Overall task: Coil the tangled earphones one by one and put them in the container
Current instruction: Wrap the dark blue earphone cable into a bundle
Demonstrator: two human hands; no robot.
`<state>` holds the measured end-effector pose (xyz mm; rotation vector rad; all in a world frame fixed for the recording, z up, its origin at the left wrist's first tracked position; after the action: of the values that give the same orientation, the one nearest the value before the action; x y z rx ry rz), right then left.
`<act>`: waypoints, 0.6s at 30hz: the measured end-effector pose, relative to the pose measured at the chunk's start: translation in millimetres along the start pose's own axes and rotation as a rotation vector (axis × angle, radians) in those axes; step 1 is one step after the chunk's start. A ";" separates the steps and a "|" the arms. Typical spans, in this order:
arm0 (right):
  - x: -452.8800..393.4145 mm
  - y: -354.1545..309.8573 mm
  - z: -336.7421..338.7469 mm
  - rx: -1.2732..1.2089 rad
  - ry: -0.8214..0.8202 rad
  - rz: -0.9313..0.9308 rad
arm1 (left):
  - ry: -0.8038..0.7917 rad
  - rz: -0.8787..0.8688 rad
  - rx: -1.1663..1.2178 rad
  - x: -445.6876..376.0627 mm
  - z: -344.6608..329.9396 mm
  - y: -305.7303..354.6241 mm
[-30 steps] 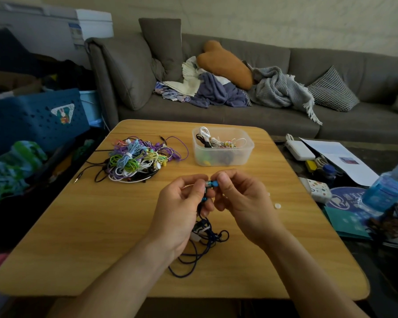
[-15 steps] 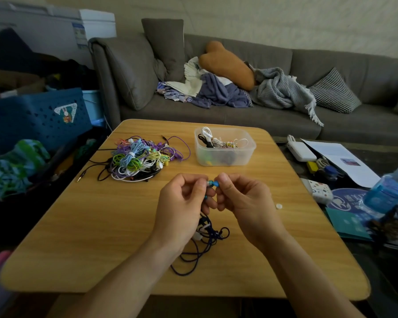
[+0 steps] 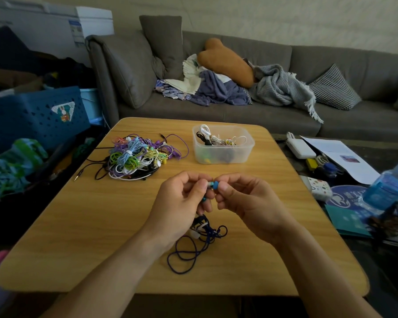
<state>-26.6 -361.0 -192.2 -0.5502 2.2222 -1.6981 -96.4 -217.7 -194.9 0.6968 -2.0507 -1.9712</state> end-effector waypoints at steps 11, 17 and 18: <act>1.8 -0.8 -0.6 0.001 -0.037 -0.021 | -0.010 0.224 0.139 0.0 0.5 1.2; 1.8 -1.6 -1.1 -0.001 -0.026 -0.031 | -0.013 0.244 0.168 1.1 -0.3 3.6; 2.0 -1.5 -1.0 0.013 -0.025 -0.026 | -0.011 0.244 0.168 1.3 -0.2 3.8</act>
<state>-28.6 -361.5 -190.4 -0.5962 2.1948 -1.7073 -98.1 -218.5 -191.4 0.4405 -2.2080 -1.6890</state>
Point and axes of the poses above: each hand's wrist, its own x-axis away from the middle knuckle, its own z-axis out of the back of the hand, y = z × x, the point moved 1 cm from there along -x, towards the middle knuckle, and after that the axes turned 10 degrees about y, right-handed, at the moved point
